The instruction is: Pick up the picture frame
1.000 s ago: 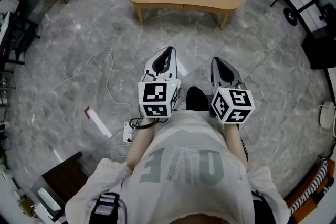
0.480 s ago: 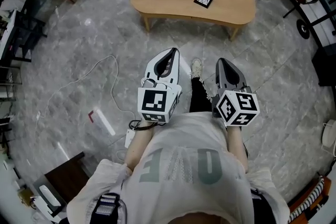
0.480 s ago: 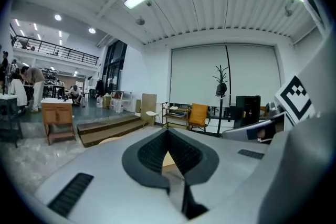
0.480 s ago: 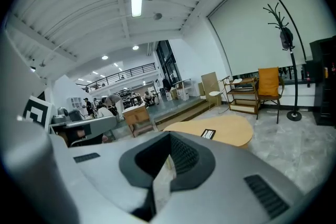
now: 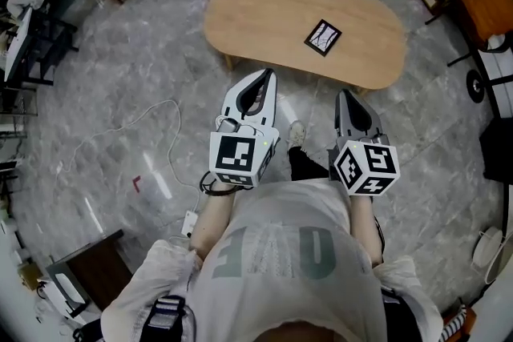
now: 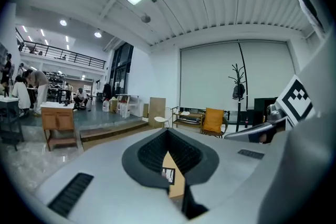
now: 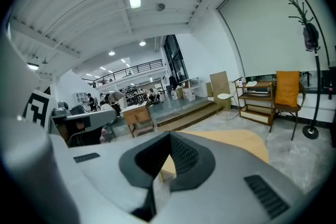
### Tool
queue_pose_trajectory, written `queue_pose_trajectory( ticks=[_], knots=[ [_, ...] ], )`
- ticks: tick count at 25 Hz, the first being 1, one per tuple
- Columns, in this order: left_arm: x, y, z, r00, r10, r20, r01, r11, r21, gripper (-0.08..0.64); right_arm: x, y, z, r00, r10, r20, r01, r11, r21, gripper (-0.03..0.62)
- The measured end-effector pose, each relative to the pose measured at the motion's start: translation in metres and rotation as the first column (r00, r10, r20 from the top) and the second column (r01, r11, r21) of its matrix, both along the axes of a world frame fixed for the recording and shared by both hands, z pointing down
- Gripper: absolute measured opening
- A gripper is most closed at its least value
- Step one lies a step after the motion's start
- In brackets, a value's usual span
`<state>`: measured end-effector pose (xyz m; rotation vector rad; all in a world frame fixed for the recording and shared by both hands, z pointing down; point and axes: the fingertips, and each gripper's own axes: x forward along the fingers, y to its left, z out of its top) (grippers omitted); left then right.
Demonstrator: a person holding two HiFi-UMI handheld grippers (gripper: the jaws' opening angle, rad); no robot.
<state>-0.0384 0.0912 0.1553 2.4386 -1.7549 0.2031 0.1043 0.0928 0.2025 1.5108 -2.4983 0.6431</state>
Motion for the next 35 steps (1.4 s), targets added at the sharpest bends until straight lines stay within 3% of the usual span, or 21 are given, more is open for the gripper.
queue_pose_trajectory(
  ticks=[5,13,19,23,35],
  knots=[
    [0.008,-0.056,-0.010,1.000,0.000,-0.025,0.000,1.000,0.001,0.009,-0.017,-0.055,-0.004,0.997,-0.071,-0.001,0.071,0.997,0.004,0.005],
    [0.028,-0.099,-0.004,0.999,0.032,0.014,-0.032,0.999,-0.011,0.009,-0.019,-0.103,0.001,0.998,-0.066,-0.016,0.066,0.998,0.000,0.005],
    [0.023,-0.122,-0.016,0.996,0.052,-0.075,-0.051,0.998,0.021,0.009,-0.025,-0.120,-0.012,0.999,-0.035,-0.022,0.035,0.999,0.042,0.005],
    [0.029,-0.137,-0.020,0.992,0.092,-0.083,-0.088,0.995,0.048,0.010,-0.024,-0.124,-0.017,0.999,-0.018,-0.047,0.021,0.997,0.068,0.005],
    [0.031,-0.166,-0.012,0.985,0.164,0.045,-0.166,0.985,0.046,0.009,-0.039,-0.144,-0.020,0.997,-0.003,-0.081,0.009,0.997,0.082,0.005]
  ],
)
